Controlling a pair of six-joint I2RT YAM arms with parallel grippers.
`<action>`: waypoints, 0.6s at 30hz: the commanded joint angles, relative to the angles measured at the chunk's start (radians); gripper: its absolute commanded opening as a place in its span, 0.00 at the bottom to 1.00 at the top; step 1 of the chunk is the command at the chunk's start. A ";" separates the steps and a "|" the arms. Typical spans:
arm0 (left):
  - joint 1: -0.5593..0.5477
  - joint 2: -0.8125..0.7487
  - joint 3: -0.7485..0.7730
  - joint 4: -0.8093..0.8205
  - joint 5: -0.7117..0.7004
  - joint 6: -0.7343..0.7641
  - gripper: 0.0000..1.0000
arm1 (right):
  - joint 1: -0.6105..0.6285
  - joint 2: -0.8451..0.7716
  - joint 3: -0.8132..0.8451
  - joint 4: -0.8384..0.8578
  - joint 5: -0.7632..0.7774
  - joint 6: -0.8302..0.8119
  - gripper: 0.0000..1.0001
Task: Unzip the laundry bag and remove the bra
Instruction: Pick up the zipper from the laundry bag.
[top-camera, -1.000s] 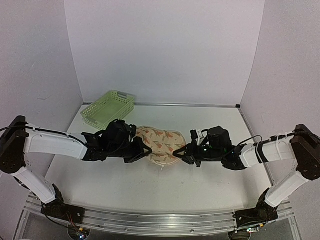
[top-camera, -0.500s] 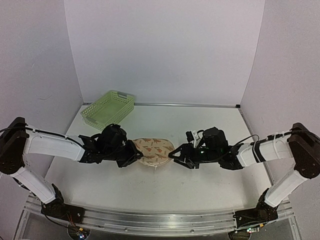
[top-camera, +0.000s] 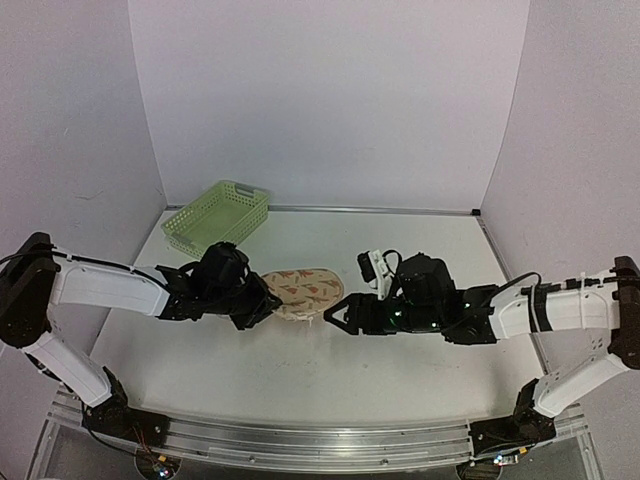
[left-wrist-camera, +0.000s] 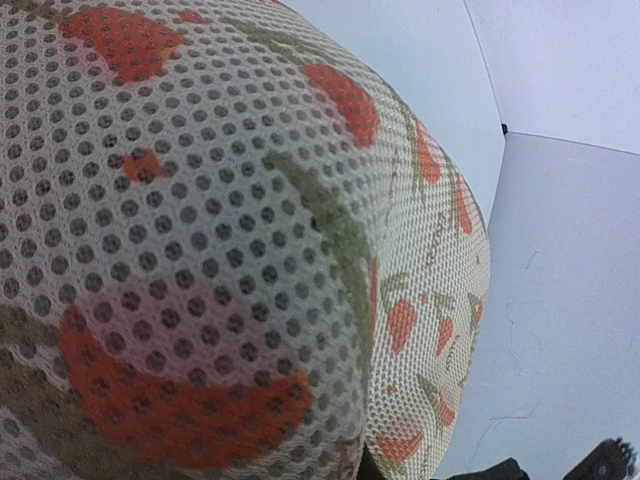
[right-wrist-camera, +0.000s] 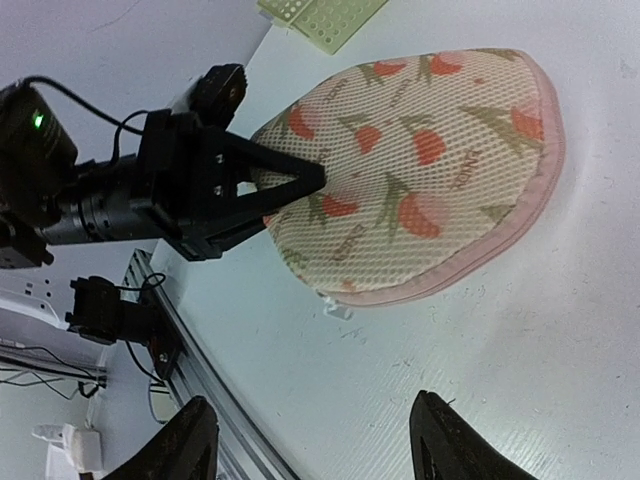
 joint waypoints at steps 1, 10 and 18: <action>0.009 0.009 0.062 0.062 0.033 -0.076 0.00 | 0.067 0.006 0.080 -0.016 0.171 -0.140 0.68; 0.010 0.022 0.062 0.063 0.079 -0.161 0.00 | 0.127 0.131 0.173 -0.032 0.335 -0.205 0.64; 0.015 0.013 0.057 0.062 0.087 -0.183 0.00 | 0.165 0.205 0.224 -0.078 0.404 -0.184 0.60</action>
